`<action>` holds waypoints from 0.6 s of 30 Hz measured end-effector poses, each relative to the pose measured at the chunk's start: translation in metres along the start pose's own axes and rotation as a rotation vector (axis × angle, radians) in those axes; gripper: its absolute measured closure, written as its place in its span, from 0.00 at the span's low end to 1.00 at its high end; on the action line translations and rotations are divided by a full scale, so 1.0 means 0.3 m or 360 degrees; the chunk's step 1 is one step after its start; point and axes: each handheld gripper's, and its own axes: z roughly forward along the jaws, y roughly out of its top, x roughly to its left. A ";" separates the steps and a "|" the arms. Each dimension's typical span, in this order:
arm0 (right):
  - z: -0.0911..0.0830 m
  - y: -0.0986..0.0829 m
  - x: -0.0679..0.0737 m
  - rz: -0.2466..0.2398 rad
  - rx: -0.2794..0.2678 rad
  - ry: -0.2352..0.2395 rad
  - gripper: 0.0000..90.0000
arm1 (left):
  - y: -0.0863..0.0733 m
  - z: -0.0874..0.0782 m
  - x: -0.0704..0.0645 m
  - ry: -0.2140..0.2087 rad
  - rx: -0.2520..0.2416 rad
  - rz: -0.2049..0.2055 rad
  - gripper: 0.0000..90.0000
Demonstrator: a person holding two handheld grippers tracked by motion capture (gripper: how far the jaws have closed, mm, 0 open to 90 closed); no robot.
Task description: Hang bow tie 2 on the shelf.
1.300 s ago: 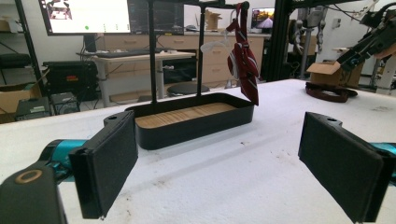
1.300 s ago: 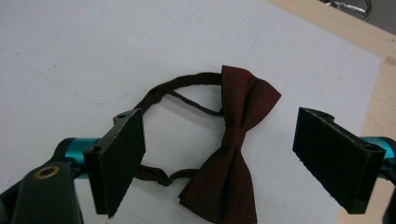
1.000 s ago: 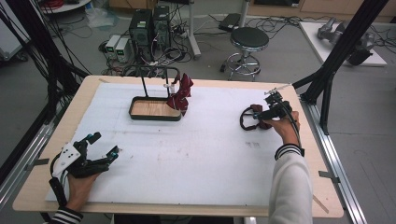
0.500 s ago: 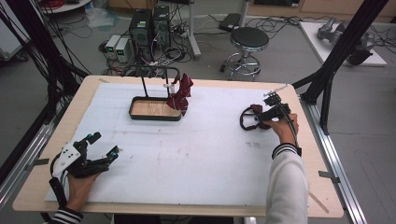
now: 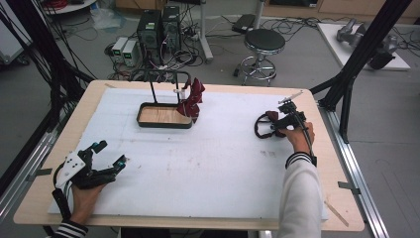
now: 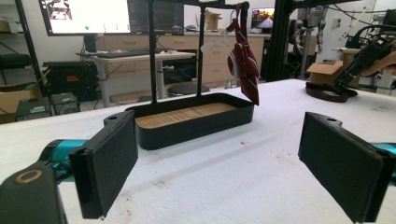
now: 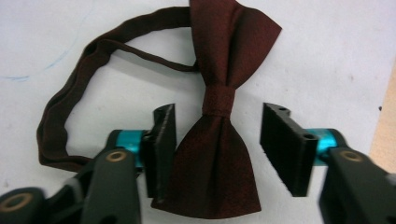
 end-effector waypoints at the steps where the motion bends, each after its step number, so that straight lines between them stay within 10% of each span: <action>1: 0.002 0.000 0.000 0.0014 0.0009 -0.0003 0.55 | 0.000 0.000 0.000 0.0000 0.0001 0.0000 0.14; 18: 0.011 -0.003 0.005 0.0065 0.0055 -0.0031 0.84 | 0.000 0.000 0.000 0.0001 0.0000 0.0000 0.14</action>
